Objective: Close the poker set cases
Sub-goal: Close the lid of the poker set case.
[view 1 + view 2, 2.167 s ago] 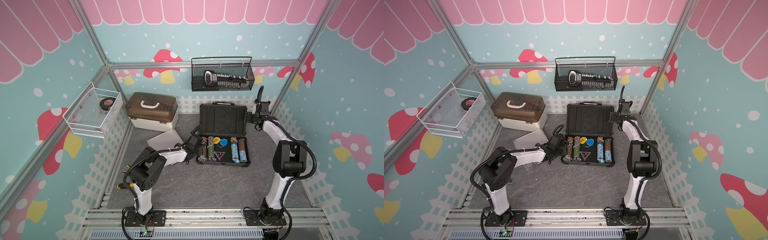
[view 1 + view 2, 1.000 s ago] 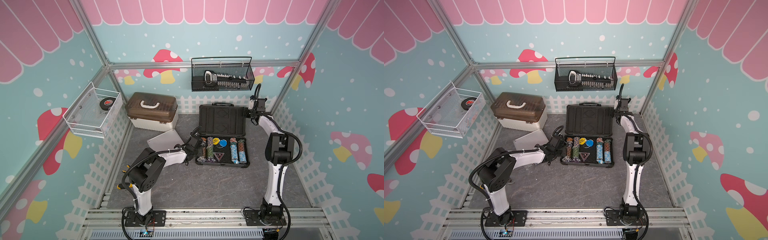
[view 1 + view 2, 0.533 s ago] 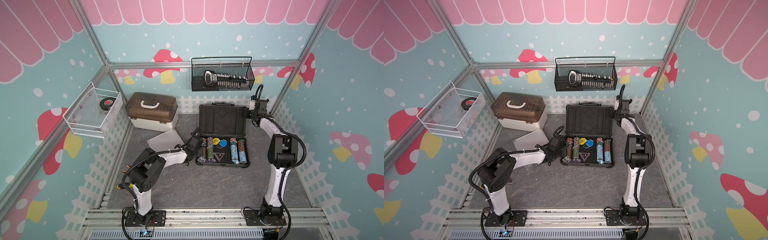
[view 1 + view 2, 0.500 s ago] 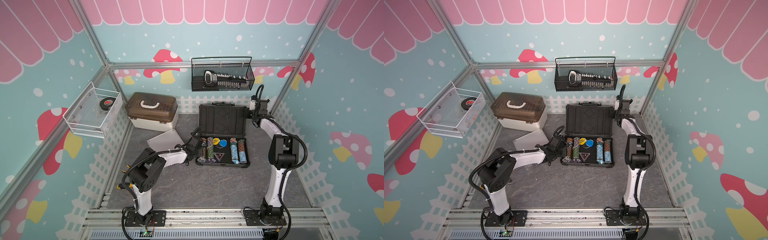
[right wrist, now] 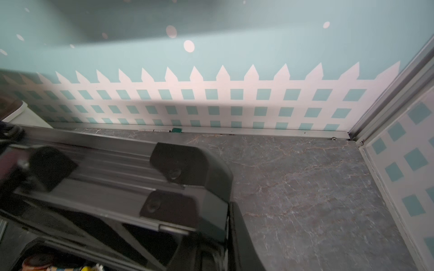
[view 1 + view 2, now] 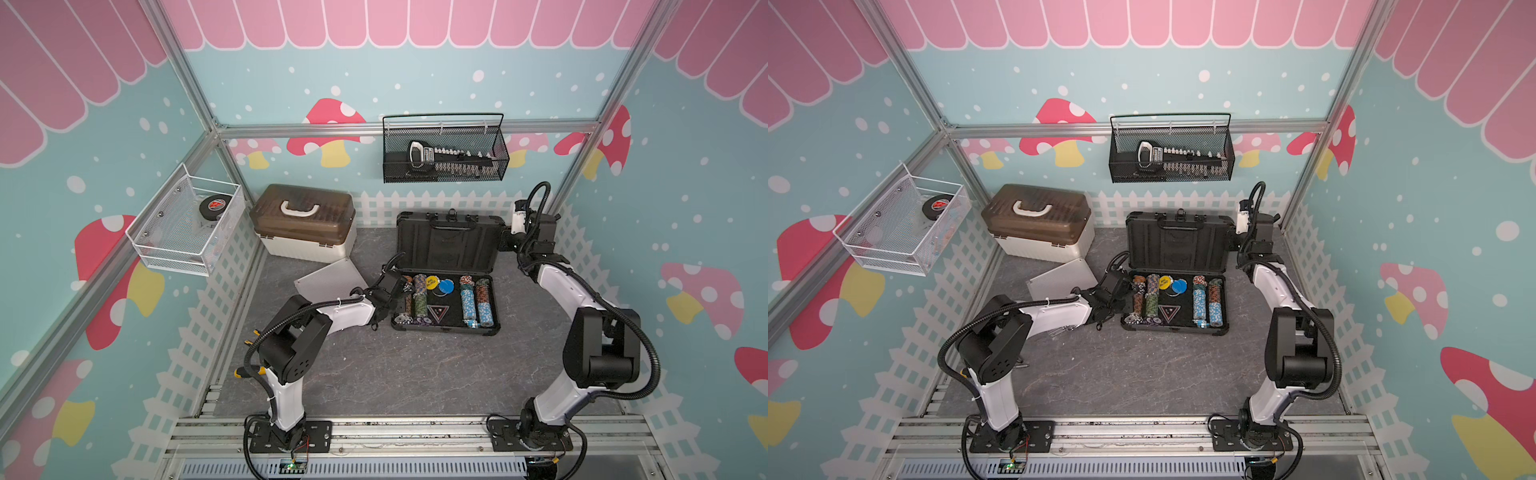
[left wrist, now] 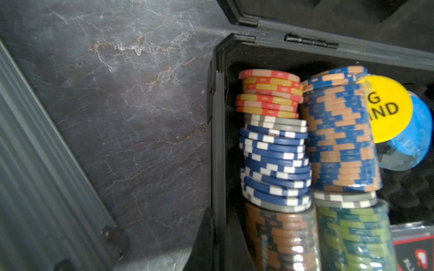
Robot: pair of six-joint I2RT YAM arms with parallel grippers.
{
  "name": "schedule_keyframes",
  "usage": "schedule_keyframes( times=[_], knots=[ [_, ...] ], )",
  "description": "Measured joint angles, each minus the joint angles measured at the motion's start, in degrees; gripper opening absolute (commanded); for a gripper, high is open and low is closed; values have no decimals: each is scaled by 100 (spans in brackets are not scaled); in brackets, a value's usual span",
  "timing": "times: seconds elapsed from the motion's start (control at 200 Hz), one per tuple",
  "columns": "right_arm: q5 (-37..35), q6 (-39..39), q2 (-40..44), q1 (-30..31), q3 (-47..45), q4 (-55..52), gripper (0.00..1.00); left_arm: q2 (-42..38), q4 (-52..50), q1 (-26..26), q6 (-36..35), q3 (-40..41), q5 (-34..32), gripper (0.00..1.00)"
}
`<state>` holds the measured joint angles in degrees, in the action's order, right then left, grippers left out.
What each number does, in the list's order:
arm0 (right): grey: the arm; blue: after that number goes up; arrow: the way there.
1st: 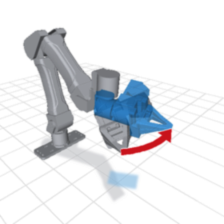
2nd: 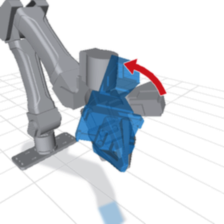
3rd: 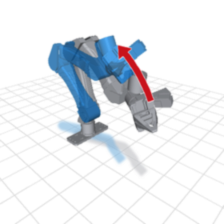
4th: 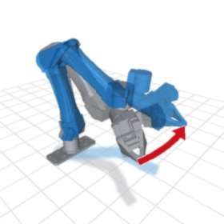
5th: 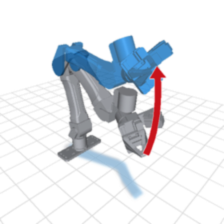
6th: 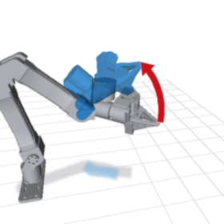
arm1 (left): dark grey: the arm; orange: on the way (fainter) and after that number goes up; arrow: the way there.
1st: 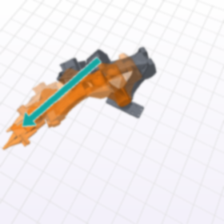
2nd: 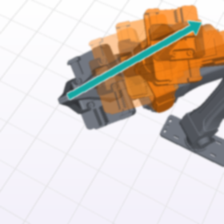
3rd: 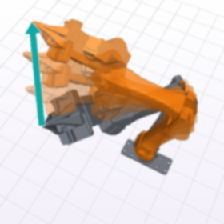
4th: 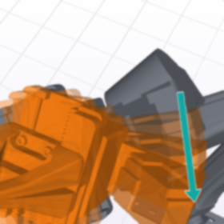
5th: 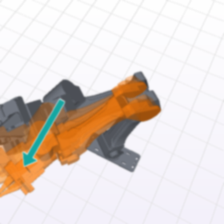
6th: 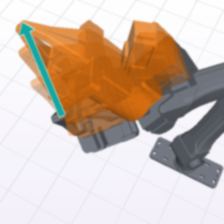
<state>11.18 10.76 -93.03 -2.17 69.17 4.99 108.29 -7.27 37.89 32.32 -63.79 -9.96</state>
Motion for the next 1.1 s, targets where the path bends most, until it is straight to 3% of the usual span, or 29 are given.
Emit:
schedule_keyframes(
  times=[0.36,0.665,0.966,1.101],
  knots=[
    [-1185,20,2028,538,-1843,-354,0,13,-33,0,4,-33,-24,0],
    [-2105,420,3268,874,-2940,-575,0,13,-44,4,-13,-37,-50,0],
    [-2437,494,3539,1045,-3327,-542,1,-96,44,63,28,122,-146,0],
    [-2420,503,3591,1045,-3333,-540,13,-214,-17,107,83,260,-234,0]
  ],
)
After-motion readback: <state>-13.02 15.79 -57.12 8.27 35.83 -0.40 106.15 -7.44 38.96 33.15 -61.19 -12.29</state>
